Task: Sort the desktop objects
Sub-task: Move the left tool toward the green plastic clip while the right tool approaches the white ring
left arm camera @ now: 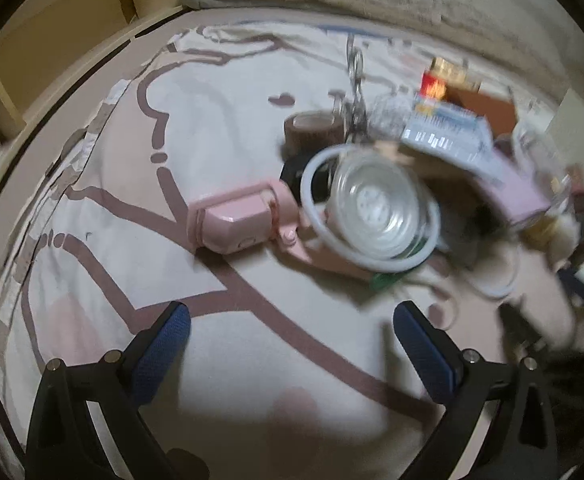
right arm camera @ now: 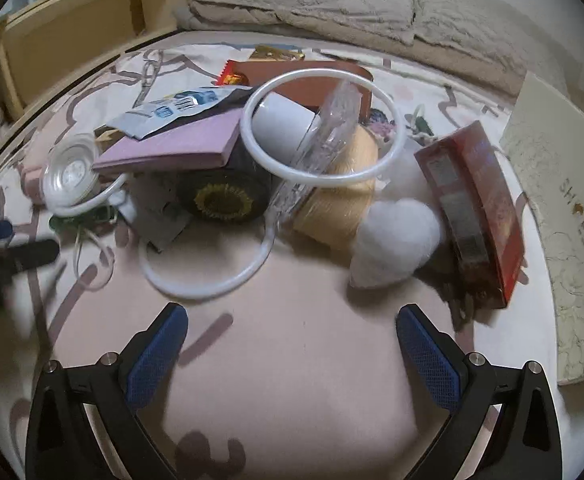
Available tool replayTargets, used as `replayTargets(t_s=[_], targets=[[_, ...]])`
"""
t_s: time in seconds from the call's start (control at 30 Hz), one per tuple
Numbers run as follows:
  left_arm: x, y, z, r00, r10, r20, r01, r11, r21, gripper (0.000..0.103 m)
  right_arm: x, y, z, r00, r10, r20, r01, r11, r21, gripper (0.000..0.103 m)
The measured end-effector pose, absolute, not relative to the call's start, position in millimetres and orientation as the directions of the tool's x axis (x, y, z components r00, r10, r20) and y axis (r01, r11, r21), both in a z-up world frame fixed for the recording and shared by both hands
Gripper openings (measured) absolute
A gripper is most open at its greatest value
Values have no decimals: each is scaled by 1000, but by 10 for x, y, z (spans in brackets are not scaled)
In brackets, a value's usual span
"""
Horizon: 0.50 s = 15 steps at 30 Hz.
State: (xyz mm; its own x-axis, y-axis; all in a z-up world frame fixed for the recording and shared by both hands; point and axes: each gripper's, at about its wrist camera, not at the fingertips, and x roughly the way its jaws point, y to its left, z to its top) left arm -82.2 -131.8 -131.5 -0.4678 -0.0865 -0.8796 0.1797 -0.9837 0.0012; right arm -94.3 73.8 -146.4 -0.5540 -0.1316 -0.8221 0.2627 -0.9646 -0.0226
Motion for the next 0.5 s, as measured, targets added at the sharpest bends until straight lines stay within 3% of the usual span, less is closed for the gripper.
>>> replayTargets(t_s=[0.23, 0.5], targets=[[-829, -1420, -1159, -548, -17, -836, 234, -963, -133, 102, -805, 784, -1464, -569, -127, -812, 254, -967, -27, 103], [-965, -1364, -1235, -525, -4, -851, 228, -964, -135, 102, -764, 770, -1479, -588, -119, -800, 241, -970, -33, 103]])
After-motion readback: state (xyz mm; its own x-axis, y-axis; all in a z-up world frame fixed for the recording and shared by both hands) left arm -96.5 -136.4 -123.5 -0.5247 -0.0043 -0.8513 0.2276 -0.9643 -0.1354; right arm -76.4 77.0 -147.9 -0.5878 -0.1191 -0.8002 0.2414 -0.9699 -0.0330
